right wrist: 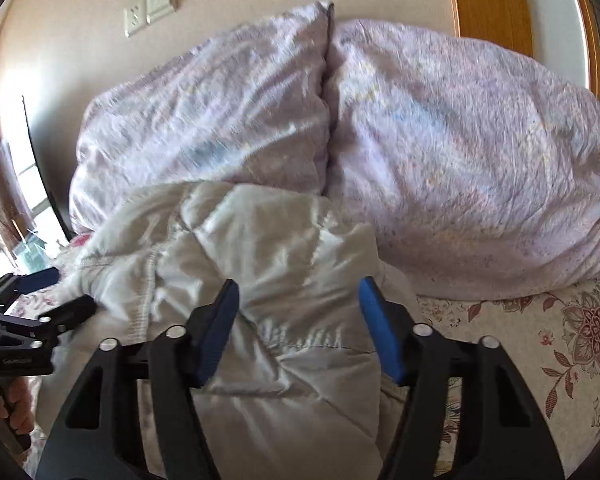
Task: Fold large clothes
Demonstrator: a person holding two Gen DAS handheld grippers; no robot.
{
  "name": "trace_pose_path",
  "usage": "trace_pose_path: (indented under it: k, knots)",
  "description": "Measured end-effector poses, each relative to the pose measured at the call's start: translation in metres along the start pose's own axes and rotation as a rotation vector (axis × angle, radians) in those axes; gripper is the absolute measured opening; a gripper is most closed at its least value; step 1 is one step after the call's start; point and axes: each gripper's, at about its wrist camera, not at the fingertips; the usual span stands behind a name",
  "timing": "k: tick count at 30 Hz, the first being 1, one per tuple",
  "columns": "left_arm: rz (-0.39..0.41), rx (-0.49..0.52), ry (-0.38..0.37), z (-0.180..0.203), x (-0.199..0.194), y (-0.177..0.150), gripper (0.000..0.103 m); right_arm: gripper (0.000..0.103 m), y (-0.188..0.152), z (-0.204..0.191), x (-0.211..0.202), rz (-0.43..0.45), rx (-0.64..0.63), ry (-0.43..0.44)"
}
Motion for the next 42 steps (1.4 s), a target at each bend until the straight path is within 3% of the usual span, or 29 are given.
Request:
trace_pose_path:
  k: [6,8,12,20,22,24,27,30,33,36,42]
  knots:
    - [-0.019,-0.031,-0.059,0.000,0.019,-0.003,0.101,0.061,-0.016,0.019,0.034,-0.123,0.050,0.016]
    - [-0.023,-0.030,-0.052,0.003,0.025,-0.003,0.101,0.068,-0.020,0.028,0.043,-0.155,0.081,0.024]
    - [-0.020,-0.003,-0.015,0.009,0.032,-0.005,0.101,0.072,-0.029,0.036,0.055,-0.186,0.121,0.044]
    - [-0.011,0.017,0.035,0.012,0.042,-0.008,0.101,0.070,-0.031,0.037,0.056,-0.177,0.122,0.030]
    - [-0.004,0.017,0.037,0.011,0.042,-0.009,0.101,0.063,-0.024,0.038,0.043,-0.146,0.162,0.037]
    - [-0.004,0.017,0.038,0.010,0.042,-0.009,0.101,0.063,-0.015,0.043,0.028,-0.073,0.222,0.068]
    - [-0.003,0.020,0.045,0.011,0.043,-0.009,0.101,0.063,0.000,0.037,0.024,-0.037,0.191,0.035]
    - [-0.003,0.019,0.044,0.011,0.043,-0.009,0.101,0.060,0.007,0.029,0.032,-0.040,0.137,-0.023]
    - [0.004,0.024,0.038,0.012,0.042,-0.009,0.101,0.060,-0.001,0.030,0.056,-0.106,0.134,-0.063]
    - [0.010,0.030,0.041,0.014,0.042,-0.009,0.101,0.061,-0.009,0.029,0.066,-0.103,0.107,-0.086]
    - [0.025,0.034,0.051,0.016,0.043,-0.010,0.101,0.065,-0.014,0.036,0.084,-0.130,0.114,-0.064]
Point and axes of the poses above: each gripper's, at about its wrist camera, not at the fingertips, and x roughly the way its jaws point, z to its right, y to its top, and after that the axes turned 4 degrees about -x, right-handed
